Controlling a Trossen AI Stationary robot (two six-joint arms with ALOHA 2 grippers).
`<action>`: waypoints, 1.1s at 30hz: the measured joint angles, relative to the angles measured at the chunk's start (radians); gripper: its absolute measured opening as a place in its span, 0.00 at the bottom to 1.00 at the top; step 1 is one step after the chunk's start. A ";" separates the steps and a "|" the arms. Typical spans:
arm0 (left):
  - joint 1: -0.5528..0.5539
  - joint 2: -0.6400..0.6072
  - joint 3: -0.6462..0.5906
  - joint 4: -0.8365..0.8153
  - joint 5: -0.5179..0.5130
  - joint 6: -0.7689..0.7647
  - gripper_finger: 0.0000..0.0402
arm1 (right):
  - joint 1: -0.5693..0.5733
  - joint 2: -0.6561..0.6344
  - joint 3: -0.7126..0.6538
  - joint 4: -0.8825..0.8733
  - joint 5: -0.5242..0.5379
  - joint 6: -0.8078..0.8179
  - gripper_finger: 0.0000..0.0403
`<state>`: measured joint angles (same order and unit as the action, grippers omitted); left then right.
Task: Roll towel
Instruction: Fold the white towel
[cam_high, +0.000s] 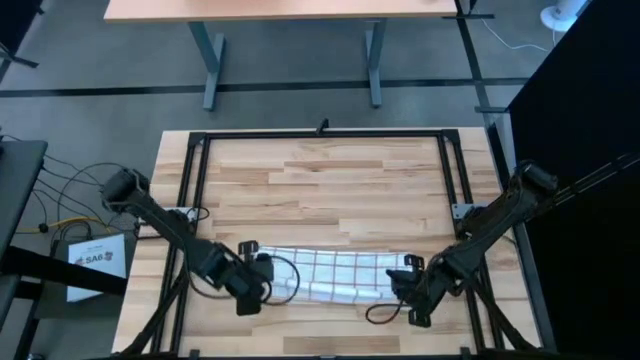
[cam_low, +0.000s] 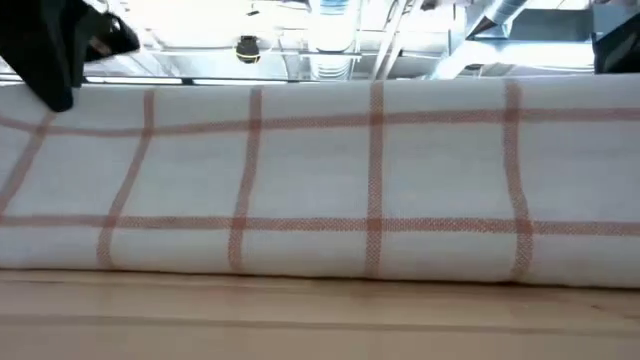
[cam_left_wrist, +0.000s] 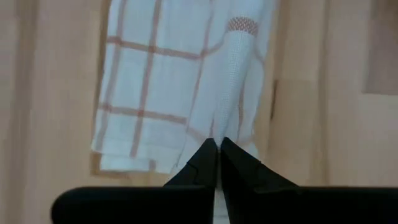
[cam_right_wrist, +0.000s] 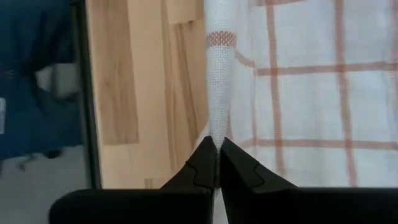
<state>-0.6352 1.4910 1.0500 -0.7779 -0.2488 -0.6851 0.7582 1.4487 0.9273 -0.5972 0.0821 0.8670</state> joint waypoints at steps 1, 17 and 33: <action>0.011 -0.025 -0.033 0.031 0.012 0.007 0.00 | -0.009 -0.012 -0.024 0.020 -0.010 0.000 0.00; 0.077 -0.083 -0.330 0.311 0.088 0.060 0.00 | -0.162 -0.032 -0.245 0.184 -0.114 -0.090 0.00; 0.075 -0.082 -0.376 0.297 0.114 0.045 0.18 | -0.275 -0.030 -0.253 0.103 -0.155 -0.256 0.18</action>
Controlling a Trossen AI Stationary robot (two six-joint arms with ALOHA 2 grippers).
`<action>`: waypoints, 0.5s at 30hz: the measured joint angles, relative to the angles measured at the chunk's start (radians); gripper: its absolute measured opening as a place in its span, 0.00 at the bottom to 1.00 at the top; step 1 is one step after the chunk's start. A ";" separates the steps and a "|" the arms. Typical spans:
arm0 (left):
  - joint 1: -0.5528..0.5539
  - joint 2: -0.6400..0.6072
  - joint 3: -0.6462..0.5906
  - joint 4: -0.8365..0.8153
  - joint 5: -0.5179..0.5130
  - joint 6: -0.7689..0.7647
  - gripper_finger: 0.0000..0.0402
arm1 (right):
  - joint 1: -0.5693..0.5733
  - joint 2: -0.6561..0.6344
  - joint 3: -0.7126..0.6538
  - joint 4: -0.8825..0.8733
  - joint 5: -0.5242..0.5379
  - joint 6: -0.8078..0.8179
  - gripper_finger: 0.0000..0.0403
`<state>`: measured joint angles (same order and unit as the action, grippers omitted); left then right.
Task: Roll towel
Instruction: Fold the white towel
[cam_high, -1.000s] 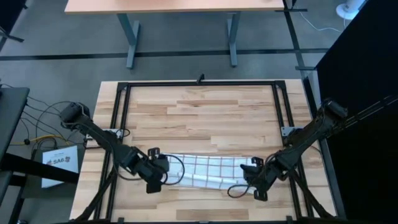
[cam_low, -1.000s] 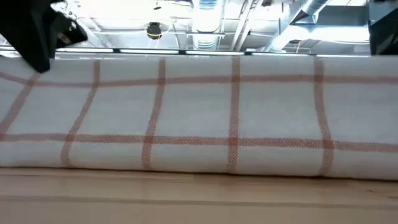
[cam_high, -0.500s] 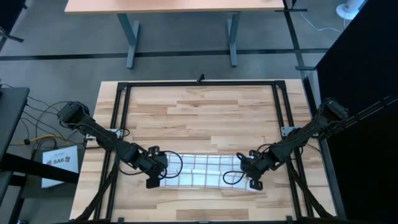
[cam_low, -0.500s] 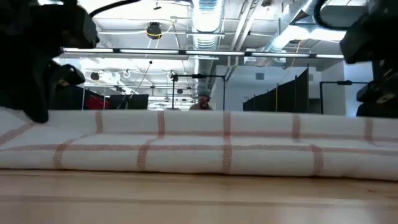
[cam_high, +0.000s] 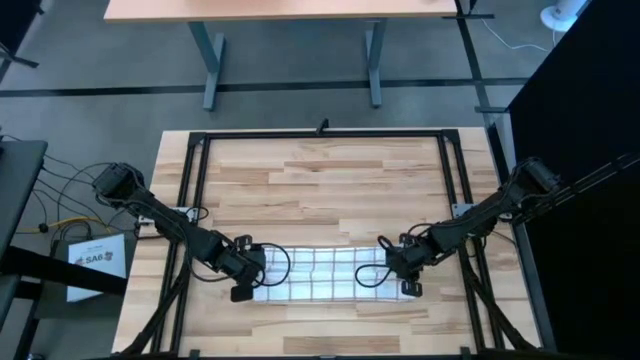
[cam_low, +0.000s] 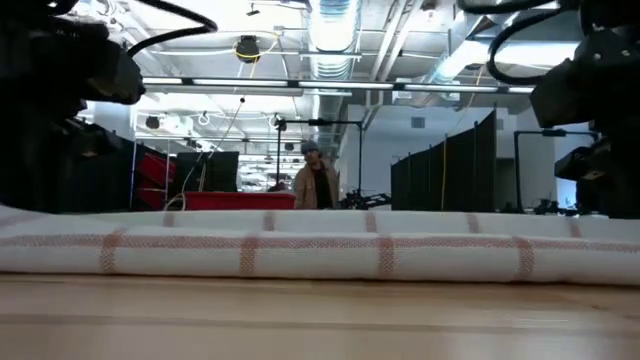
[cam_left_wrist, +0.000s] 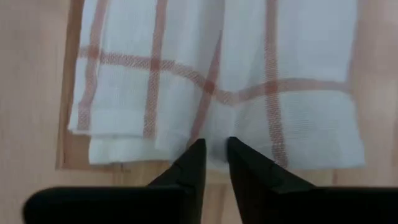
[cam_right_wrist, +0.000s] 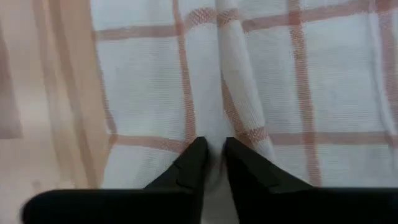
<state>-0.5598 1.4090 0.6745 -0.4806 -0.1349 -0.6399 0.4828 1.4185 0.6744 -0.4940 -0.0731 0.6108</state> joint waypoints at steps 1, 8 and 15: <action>0.000 0.000 0.013 -0.028 0.000 0.000 0.20 | -0.004 0.000 0.023 -0.046 0.004 -0.014 0.21; -0.024 0.000 0.190 -0.215 -0.035 0.007 0.25 | 0.065 0.000 0.237 -0.332 0.129 -0.072 0.25; -0.112 0.000 0.286 -0.260 -0.131 -0.025 0.21 | 0.240 0.001 0.319 -0.360 0.353 0.031 0.25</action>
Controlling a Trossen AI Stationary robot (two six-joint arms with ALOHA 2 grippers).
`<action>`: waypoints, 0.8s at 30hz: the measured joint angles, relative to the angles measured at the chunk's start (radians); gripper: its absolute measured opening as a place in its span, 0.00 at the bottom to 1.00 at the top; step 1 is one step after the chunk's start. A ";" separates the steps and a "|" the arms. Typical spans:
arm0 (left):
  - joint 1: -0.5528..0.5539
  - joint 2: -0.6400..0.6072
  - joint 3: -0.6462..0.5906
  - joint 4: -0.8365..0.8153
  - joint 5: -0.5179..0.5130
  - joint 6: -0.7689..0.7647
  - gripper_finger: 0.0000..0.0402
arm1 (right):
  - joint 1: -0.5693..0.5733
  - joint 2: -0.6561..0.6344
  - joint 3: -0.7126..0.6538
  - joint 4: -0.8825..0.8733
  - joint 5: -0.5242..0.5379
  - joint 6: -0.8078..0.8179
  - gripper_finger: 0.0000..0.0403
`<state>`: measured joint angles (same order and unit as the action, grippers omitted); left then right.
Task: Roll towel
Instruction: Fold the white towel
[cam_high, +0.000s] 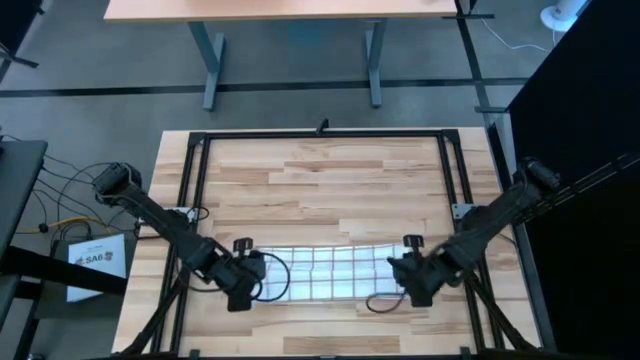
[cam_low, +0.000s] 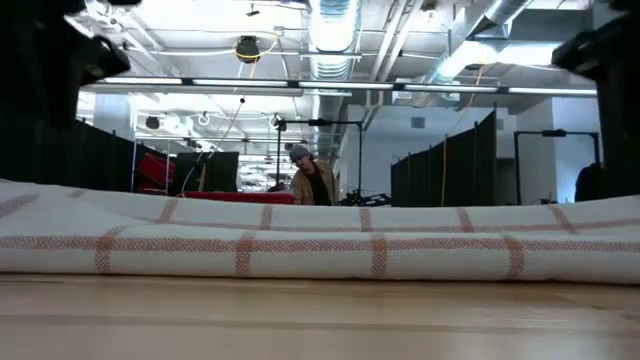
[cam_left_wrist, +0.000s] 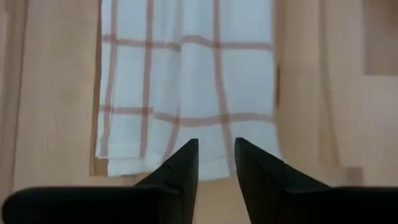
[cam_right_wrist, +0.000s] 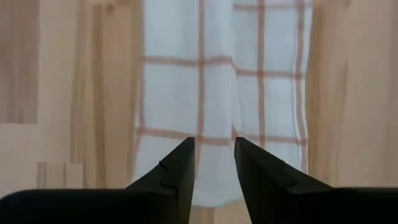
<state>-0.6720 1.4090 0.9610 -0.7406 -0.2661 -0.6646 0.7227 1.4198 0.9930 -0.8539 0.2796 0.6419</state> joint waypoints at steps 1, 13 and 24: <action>-0.010 0.000 0.003 0.006 -0.003 -0.018 0.20 | 0.021 0.001 -0.001 0.008 0.021 0.026 0.25; 0.010 0.274 0.001 0.101 -0.030 0.090 0.16 | 0.016 0.211 -0.013 0.092 0.078 0.005 0.25; -0.050 0.256 -0.143 0.183 -0.072 -0.061 0.16 | 0.051 0.201 -0.227 0.310 -0.027 0.152 0.25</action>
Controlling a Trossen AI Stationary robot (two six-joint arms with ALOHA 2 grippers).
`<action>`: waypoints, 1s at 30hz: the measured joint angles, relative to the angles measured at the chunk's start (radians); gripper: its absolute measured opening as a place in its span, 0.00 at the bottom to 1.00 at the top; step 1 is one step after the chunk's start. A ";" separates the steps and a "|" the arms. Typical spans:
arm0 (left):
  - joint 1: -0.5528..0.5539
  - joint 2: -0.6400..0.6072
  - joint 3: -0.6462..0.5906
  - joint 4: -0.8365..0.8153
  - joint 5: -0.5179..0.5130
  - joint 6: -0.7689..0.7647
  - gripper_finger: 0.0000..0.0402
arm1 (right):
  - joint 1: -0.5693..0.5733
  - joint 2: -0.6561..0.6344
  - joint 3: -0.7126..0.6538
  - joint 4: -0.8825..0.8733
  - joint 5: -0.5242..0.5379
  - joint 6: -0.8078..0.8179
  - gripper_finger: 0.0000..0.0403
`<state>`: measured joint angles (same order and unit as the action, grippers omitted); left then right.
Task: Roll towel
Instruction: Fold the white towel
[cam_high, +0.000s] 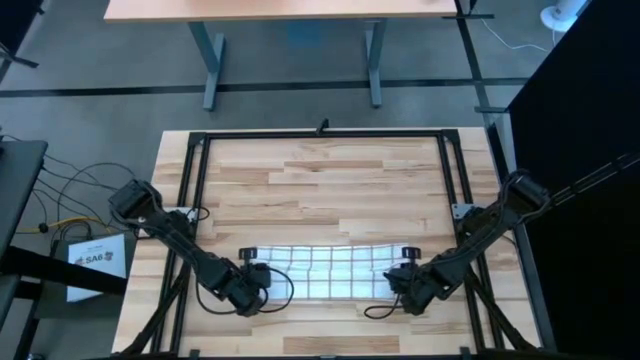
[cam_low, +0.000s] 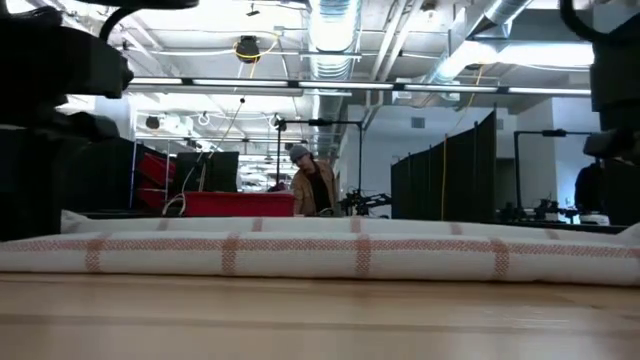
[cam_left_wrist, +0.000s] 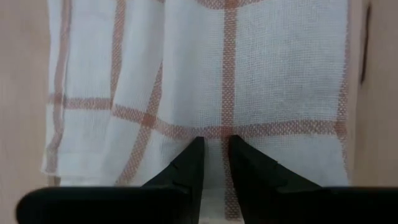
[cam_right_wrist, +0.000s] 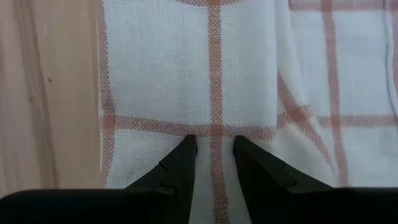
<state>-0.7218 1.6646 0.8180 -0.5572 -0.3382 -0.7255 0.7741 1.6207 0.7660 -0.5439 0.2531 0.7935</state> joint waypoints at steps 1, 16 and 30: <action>-0.005 -0.003 -0.003 -0.002 -0.005 -0.007 0.16 | 0.003 -0.001 -0.004 -0.003 0.000 0.000 0.25; -0.040 -0.007 0.427 -0.335 -0.068 0.040 0.16 | 0.055 -0.058 0.360 -0.365 0.023 -0.069 0.25; -0.163 0.437 0.894 -0.711 -0.250 -0.102 0.16 | 0.191 0.419 0.748 -0.662 0.152 0.105 0.25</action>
<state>-0.8847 2.1015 1.7118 -1.2679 -0.5879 -0.8271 0.9653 2.0394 1.5138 -1.2058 0.4047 0.8984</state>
